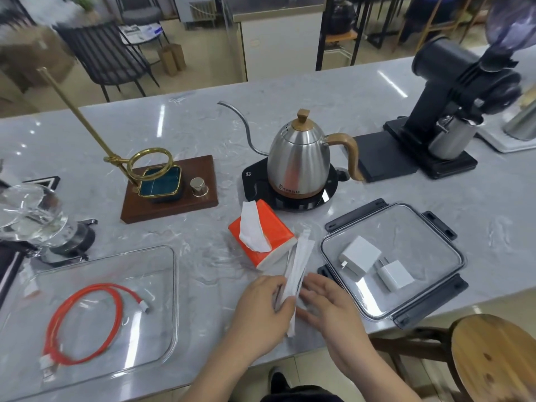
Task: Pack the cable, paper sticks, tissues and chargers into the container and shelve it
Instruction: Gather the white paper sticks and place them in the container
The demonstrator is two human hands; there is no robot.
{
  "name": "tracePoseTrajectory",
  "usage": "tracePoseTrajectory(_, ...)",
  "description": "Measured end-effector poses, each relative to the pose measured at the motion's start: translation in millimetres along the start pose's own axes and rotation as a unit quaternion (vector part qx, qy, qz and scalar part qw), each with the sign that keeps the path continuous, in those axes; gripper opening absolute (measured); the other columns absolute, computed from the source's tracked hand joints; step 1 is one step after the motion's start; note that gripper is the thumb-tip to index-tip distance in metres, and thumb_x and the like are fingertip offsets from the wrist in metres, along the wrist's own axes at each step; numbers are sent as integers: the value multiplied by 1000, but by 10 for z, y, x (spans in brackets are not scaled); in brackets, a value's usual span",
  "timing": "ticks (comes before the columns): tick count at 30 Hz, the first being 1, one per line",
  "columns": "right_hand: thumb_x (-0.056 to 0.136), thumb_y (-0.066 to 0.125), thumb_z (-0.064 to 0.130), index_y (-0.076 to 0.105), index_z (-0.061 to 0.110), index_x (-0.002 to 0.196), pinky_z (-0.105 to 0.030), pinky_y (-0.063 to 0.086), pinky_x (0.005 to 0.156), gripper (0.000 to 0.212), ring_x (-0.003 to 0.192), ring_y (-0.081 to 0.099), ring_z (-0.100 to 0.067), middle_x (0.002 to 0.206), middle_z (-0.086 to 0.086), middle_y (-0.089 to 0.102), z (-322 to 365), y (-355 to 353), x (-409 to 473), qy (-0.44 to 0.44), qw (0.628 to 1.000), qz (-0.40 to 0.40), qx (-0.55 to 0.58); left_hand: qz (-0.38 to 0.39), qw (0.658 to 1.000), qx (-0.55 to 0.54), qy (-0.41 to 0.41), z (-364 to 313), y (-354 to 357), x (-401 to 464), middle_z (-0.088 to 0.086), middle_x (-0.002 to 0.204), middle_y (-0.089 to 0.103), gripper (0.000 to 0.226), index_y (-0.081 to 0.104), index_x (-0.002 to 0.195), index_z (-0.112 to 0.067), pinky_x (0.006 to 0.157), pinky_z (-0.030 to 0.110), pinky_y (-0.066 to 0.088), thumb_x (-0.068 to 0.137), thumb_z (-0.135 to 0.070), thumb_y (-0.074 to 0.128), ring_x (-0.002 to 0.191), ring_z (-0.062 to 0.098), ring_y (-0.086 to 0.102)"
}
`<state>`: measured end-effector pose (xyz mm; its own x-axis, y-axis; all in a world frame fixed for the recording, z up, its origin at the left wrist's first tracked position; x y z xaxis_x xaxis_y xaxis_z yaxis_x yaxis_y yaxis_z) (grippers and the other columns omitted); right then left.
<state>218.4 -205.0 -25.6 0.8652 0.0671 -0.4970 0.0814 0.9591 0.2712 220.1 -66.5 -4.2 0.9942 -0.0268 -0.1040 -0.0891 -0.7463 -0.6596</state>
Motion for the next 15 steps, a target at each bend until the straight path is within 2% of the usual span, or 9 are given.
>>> tracePoseTrajectory(2, 98, 40, -7, 62, 6, 114, -27, 58, 67, 30, 89, 74, -16, 104, -8, 76, -9, 36, -28, 11, 1000, 19, 7, -9, 1000, -2, 3, -49, 30, -11, -11, 106, 65, 31, 69, 114, -28, 91, 24, 47, 84, -29, 64, 98, 6, 59)
tracePoseTrajectory(5, 99, 38, -6, 63, 6, 111, -30, 56, 64, 30, 81, 74, -18, 100, -12, 76, -24, 66, -55, 21, 999, 33, 9, -23, 1000, -8, 1, -83, 46, 0, -11, 101, 67, 31, 72, 109, -28, 87, 29, 52, 78, -26, 71, 93, 8, 63)
tracePoseTrajectory(8, 100, 39, -3, 61, 2, 116, -37, 58, 72, 28, 86, 74, -25, 103, -19, 75, -20, 70, -52, 32, 998, 47, 22, -31, 999, -31, -19, -39, 36, 2, -12, 95, 70, 29, 75, 102, -29, 81, 31, 55, 74, -20, 74, 87, 6, 66)
tracePoseTrajectory(11, 99, 43, -2, 60, -1, 118, -46, 58, 82, 25, 98, 72, -34, 108, -21, 73, -9, 59, -34, 48, 996, 55, 44, -34, 994, -92, -47, 34, 17, -11, -15, 90, 75, 30, 77, 96, -32, 78, 25, 58, 72, -14, 76, 81, -2, 69)
tracePoseTrajectory(15, 98, 46, -3, 58, -2, 122, -46, 58, 80, 26, 103, 71, -33, 111, -18, 73, -20, 59, -3, 82, 991, 61, 81, -21, 988, -140, -59, 91, 0, -23, -18, 87, 77, 29, 78, 95, -28, 79, 26, 59, 74, -7, 75, 81, -3, 71)
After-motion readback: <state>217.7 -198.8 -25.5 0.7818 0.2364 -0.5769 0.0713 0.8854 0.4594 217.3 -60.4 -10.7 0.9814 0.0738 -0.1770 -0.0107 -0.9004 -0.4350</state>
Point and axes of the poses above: each hand's wrist, its own x-axis towards the middle knuckle, its own y-axis out of the palm, z = x × y, the point moved 6 cm from there along x, towards the middle knuckle
